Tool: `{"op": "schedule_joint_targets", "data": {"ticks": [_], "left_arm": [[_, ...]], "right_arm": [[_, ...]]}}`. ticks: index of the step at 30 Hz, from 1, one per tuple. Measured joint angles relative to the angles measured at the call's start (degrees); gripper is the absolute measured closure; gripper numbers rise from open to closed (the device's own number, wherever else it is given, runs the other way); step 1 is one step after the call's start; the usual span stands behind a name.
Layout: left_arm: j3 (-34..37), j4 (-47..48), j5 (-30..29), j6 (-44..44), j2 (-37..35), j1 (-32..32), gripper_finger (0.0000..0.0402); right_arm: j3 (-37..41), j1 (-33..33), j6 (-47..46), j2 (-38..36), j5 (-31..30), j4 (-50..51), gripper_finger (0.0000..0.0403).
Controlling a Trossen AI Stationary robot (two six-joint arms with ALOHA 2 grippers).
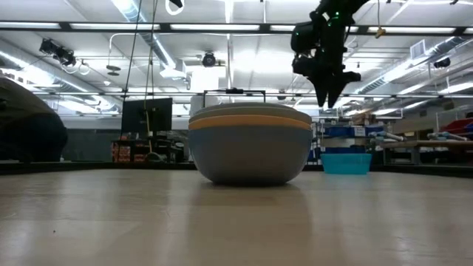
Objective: Nest bowls inside each other
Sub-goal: Stack the transparent blue bowl on top of the purple bowl
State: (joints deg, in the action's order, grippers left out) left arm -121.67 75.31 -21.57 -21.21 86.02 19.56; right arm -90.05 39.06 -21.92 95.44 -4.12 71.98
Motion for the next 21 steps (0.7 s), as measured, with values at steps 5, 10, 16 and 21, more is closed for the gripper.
{"op": "schedule_joint_targets", "data": {"ticks": [5, 10, 16, 21], "left_arm": [[0.00, -0.04, -1.11, -0.08, 0.00, 0.01, 0.0138], [0.00, -0.07, -1.35, -0.28, 0.00, 0.01, 0.0138], [0.00, -0.09, -1.50, -0.48, 0.00, 0.01, 0.0138], [0.00, -0.34, -1.80, -0.61, 0.00, -0.01, 0.0138]], "right_arm": [[3.35, 0.40, 1.08, 0.02, 0.05, -2.01, 0.0263], [9.29, -1.34, 1.03, 0.07, 1.04, -5.98, 0.0264], [15.63, -2.50, 0.59, 0.09, 3.27, -11.57, 0.0264], [21.25, -2.82, 0.51, 0.09, 4.31, -16.08, 0.0264]]}}
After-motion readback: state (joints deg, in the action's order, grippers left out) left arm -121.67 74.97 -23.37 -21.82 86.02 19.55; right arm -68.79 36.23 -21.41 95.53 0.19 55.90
